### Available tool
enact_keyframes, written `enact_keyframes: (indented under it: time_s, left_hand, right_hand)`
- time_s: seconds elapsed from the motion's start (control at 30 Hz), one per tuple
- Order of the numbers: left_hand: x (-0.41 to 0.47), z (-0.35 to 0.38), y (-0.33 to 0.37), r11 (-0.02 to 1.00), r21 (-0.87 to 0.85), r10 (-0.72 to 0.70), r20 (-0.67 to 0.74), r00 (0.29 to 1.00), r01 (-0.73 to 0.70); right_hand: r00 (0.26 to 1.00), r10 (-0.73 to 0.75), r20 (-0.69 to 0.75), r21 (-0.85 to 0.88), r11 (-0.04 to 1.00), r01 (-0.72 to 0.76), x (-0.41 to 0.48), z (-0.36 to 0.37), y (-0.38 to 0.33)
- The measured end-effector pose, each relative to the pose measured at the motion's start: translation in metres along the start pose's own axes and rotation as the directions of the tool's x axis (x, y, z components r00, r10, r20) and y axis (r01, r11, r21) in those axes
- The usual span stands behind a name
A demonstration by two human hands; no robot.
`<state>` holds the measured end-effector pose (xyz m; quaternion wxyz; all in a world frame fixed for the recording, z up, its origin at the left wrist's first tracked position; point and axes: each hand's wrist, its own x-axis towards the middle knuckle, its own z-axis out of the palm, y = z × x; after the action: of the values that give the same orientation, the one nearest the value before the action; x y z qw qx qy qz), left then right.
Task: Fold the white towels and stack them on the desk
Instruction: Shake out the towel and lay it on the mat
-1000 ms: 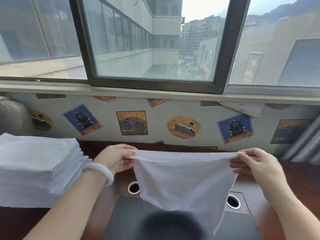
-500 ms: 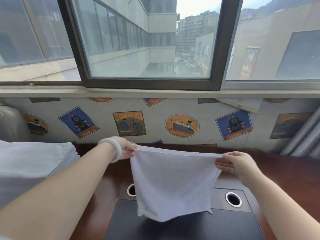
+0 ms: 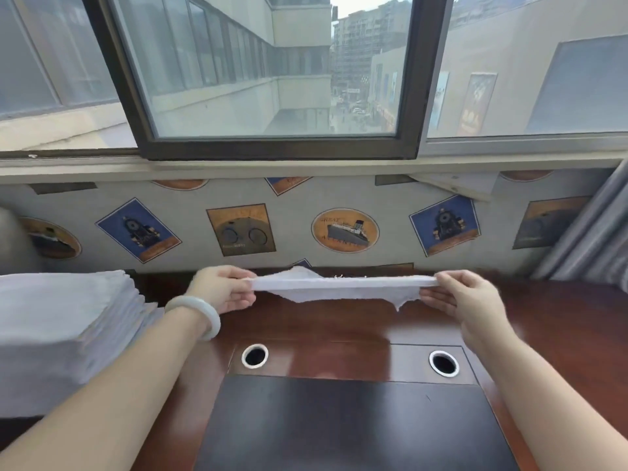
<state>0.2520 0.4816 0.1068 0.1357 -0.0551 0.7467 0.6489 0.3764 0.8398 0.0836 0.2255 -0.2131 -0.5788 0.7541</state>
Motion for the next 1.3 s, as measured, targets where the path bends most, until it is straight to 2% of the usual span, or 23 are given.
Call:
enact_keyframes:
  time_s: [0.07,0.13,0.23,0.3,0.43,0.63,0.7,0.73,0.77,0.83,0.87,0.9,0.93,0.97,1.03,1.07,1.17,1.23,1.3]
  left_hand:
    - [-0.019,0.002,-0.065,0.998,-0.013,-0.059,-0.006,0.998,0.059]
    - [-0.043,0.007,-0.134,0.989,-0.028,-0.144,-0.03,0.989,0.143]
    - [-0.082,0.014,-0.223,0.959,-0.049,-0.282,-0.074,0.957,0.279]
    - [-0.104,0.014,-0.266,0.943,-0.026,-0.334,-0.085,0.939,0.333]
    - [-0.135,0.007,-0.315,0.917,0.012,-0.398,-0.074,0.914,0.4]
    - [-0.16,-0.008,-0.326,0.911,0.142,-0.383,-0.06,0.922,0.388]
    - [-0.162,-0.008,-0.322,0.875,0.325,-0.339,-0.117,0.933,0.359]
    - [-0.162,-0.004,-0.316,0.821,0.479,-0.264,-0.166,0.95,0.311]
    - [-0.162,0.002,-0.309,0.74,0.631,-0.142,-0.188,0.972,0.231]
    - [-0.16,0.021,-0.296,0.611,0.792,0.108,-0.078,0.991,-0.005]
    - [-0.157,0.035,-0.291,0.566,0.816,0.174,0.022,0.985,-0.118]
    - [-0.152,0.049,-0.29,0.493,0.843,0.186,0.139,0.973,-0.215]
    - [-0.149,0.063,-0.289,0.41,0.863,0.179,0.239,0.954,-0.294]
    - [-0.143,0.074,-0.295,0.318,0.886,0.129,0.312,0.941,-0.337]
    - [-0.136,0.082,-0.309,0.184,0.919,0.008,0.353,0.935,-0.349]
    - [-0.133,0.077,-0.321,0.159,0.924,-0.017,0.356,0.934,-0.349]
    - [-0.135,0.047,-0.345,0.101,0.924,0.075,0.361,0.929,-0.368]
    - [-0.138,0.032,-0.343,0.075,0.93,-0.011,0.363,0.932,-0.361]
    - [-0.135,0.029,-0.335,0.072,0.923,-0.023,0.381,0.924,-0.379]
  right_hand:
    - [0.994,0.074,-0.074,-0.048,0.996,-0.078,-0.031,-0.023,0.054]
    - [0.96,0.221,-0.171,-0.071,0.969,-0.236,-0.06,-0.05,0.118]
    - [0.859,0.442,-0.26,-0.075,0.877,-0.474,-0.107,-0.084,0.191]
    - [0.795,0.537,-0.282,-0.066,0.816,-0.574,-0.134,-0.1,0.217]
    - [0.73,0.601,-0.326,-0.071,0.754,-0.653,-0.169,-0.123,0.231]
    - [0.733,0.601,-0.318,-0.275,0.682,-0.678,-0.19,-0.145,0.224]
    - [0.792,0.499,-0.352,-0.504,0.612,-0.609,-0.191,-0.145,0.217]
    - [0.849,0.386,-0.362,-0.671,0.524,-0.524,-0.191,-0.141,0.212]
    - [0.907,0.271,-0.321,-0.812,0.414,-0.411,-0.19,-0.134,0.206]
    - [0.987,0.115,-0.109,-0.95,0.28,-0.137,-0.189,-0.11,0.202]
    - [0.998,0.037,0.044,-0.975,0.218,0.035,-0.187,-0.096,0.207]
    - [0.979,-0.03,0.202,-0.97,0.134,0.204,-0.186,-0.08,0.216]
    - [0.935,-0.06,0.349,-0.933,0.065,0.353,-0.185,-0.068,0.228]
    - [0.893,-0.019,0.451,-0.892,0.024,0.451,-0.185,-0.059,0.24]
    - [0.882,0.185,0.433,-0.899,0.01,0.439,-0.185,-0.057,0.265]
    - [0.883,0.256,0.394,-0.91,-0.024,0.414,-0.187,-0.067,0.275]
    - [0.894,0.24,0.378,-0.909,-0.086,0.408,-0.196,-0.102,0.288]
    - [0.888,0.284,0.363,-0.904,-0.122,0.409,-0.198,-0.114,0.282]
    - [0.894,0.288,0.345,-0.912,-0.125,0.392,-0.193,-0.111,0.273]
